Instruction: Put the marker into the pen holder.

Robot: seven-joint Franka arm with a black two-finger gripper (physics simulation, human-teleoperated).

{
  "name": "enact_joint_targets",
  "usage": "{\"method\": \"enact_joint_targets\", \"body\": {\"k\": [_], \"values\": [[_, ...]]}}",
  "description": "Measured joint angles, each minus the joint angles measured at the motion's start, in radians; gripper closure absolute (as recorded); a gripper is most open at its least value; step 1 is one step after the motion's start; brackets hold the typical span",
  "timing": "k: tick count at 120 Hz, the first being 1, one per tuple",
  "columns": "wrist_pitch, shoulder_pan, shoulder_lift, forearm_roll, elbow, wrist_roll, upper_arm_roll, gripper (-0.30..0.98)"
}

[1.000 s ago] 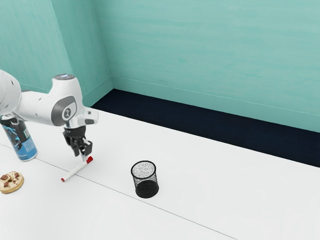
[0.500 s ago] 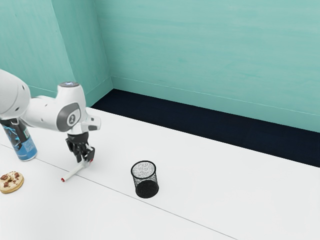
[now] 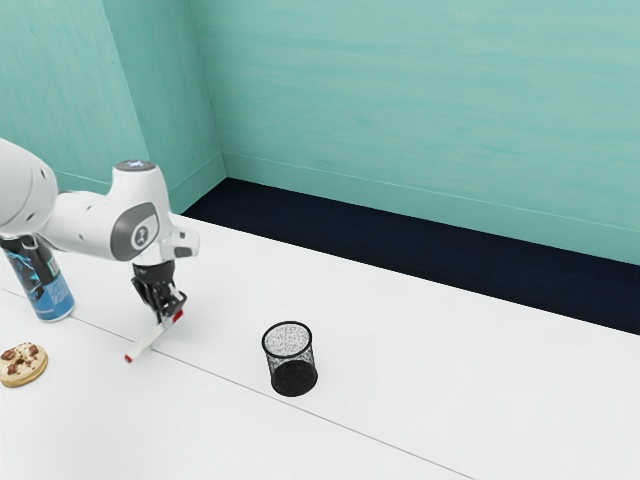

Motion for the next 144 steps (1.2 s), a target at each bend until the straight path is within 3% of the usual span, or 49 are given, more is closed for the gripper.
{"method": "enact_joint_targets", "body": {"k": [35, 72, 108, 144], "values": [[-0.005, -0.078, -0.254, -0.007, -0.060, -0.013, -0.008, 0.79], [-0.022, -0.189, -0.391, -0.093, -0.066, -0.016, -0.075, 0.79], [-0.027, -0.274, -0.418, -0.166, -0.052, -0.016, -0.114, 0.79], [-0.019, -0.355, -0.320, -0.211, 0.009, -0.015, -0.119, 0.79]]}}
